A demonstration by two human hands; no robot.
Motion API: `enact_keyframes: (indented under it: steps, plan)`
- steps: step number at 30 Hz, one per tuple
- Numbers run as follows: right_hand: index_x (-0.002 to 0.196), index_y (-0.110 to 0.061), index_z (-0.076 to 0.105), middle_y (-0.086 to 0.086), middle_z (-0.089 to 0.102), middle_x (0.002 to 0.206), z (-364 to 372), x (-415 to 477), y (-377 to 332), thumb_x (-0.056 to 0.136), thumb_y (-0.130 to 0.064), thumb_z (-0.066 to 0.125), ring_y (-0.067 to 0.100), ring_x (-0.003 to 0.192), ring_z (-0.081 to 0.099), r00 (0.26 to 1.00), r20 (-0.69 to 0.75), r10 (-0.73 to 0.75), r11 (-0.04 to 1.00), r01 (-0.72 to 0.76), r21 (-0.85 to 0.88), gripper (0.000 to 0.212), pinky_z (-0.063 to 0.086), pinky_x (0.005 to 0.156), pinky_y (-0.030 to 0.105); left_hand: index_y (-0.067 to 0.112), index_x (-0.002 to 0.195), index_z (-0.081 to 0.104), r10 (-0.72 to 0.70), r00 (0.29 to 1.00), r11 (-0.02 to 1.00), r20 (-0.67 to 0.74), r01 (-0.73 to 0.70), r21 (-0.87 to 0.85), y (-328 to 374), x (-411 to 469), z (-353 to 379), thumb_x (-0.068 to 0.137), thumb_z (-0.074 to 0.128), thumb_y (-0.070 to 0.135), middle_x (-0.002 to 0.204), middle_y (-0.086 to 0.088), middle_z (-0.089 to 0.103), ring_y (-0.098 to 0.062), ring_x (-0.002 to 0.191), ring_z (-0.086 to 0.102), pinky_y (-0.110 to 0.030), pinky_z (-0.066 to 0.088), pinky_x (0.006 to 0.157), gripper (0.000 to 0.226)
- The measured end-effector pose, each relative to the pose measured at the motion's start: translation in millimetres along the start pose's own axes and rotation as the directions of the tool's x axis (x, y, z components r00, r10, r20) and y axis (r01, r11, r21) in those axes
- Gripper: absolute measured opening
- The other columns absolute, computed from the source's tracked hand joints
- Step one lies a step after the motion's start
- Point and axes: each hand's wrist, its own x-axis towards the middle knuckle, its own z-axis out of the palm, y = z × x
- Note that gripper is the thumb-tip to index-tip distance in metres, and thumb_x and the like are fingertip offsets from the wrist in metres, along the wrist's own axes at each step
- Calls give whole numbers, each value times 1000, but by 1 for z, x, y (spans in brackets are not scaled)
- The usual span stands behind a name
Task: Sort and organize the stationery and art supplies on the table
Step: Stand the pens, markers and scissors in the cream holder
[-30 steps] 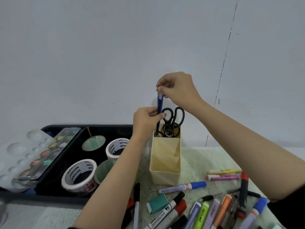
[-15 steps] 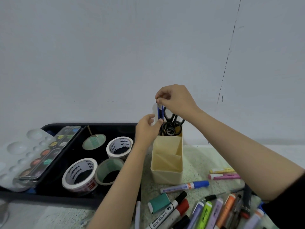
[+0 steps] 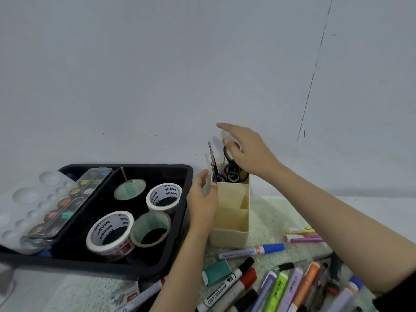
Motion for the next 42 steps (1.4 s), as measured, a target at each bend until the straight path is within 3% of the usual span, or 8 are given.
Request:
enact_keyframes:
  steps: [3, 7, 12, 22, 29, 35, 39, 42]
  plan:
    - [118, -18, 60, -4, 59, 123, -4, -17, 9, 93, -12, 49, 17, 116, 49, 981, -179, 71, 997, -69, 18, 28, 34, 101, 31, 22, 104, 60, 38, 996, 998, -78, -34, 53, 2, 3, -2, 90, 60, 11, 102, 10, 60, -10, 106, 56, -21, 44, 89, 18]
    - [93, -19, 68, 1, 57, 124, 0, -39, 23, 85, -17, 62, 22, 116, 49, 971, -184, 151, 983, -168, -77, 11, 29, 99, 34, 21, 93, 62, 79, 990, 993, -119, -67, 100, 3, 7, -1, 88, 64, 11, 98, 6, 63, -9, 100, 57, -18, 43, 84, 12]
    - [100, -21, 68, 3, 44, 140, 8, -57, 27, 82, -29, 69, 22, 128, 37, 941, -253, 227, 959, -261, -110, 20, 21, 102, 31, 20, 87, 66, 115, 976, 989, -186, -94, 116, 0, 9, 2, 85, 66, 10, 94, 3, 67, -10, 92, 60, 1, 39, 67, 11]
    - [110, -23, 71, 7, 42, 144, 23, -60, 32, 82, -30, 71, 27, 131, 34, 947, -191, 256, 947, -286, -146, 28, 22, 105, 38, 16, 83, 71, 221, 963, 966, -155, -194, 172, -1, 10, 4, 82, 67, 5, 86, 5, 67, 5, 83, 56, 2, 37, 72, 12]
    - [95, -24, 68, 11, 41, 142, 33, -61, 24, 75, -25, 74, 30, 130, 36, 944, -257, 208, 966, -240, -99, 21, 23, 101, 37, 25, 85, 66, 238, 970, 952, -51, -223, 208, 1, 14, 0, 85, 65, 8, 92, 11, 62, 11, 87, 53, -1, 37, 76, 18]
    - [89, -28, 72, 11, 26, 153, 40, -56, 17, 73, -33, 77, 29, 138, 22, 943, -244, 229, 964, -255, -81, 17, 16, 104, 34, 18, 87, 67, 370, 914, 919, -165, -334, 208, 7, 21, 6, 81, 68, 8, 109, -1, 61, -9, 108, 52, -35, 45, 94, 12]
    - [84, -28, 74, 10, 23, 154, 42, -53, 16, 73, -38, 76, 27, 139, 19, 941, -243, 237, 962, -262, -78, 14, 17, 106, 39, 31, 97, 70, 342, 939, 909, -25, -324, 261, 21, 29, 9, 79, 74, 21, 139, 0, 41, -14, 127, 33, -23, 26, 97, 22]
    - [83, -26, 75, 8, 22, 155, 43, -53, 17, 76, -37, 75, 27, 140, 18, 939, -239, 248, 958, -274, -81, 13, 17, 107, 38, 28, 92, 74, 343, 936, 883, 77, -349, 314, 26, 37, 9, 78, 75, 22, 146, -2, 35, -15, 133, 24, -21, 18, 101, 15]
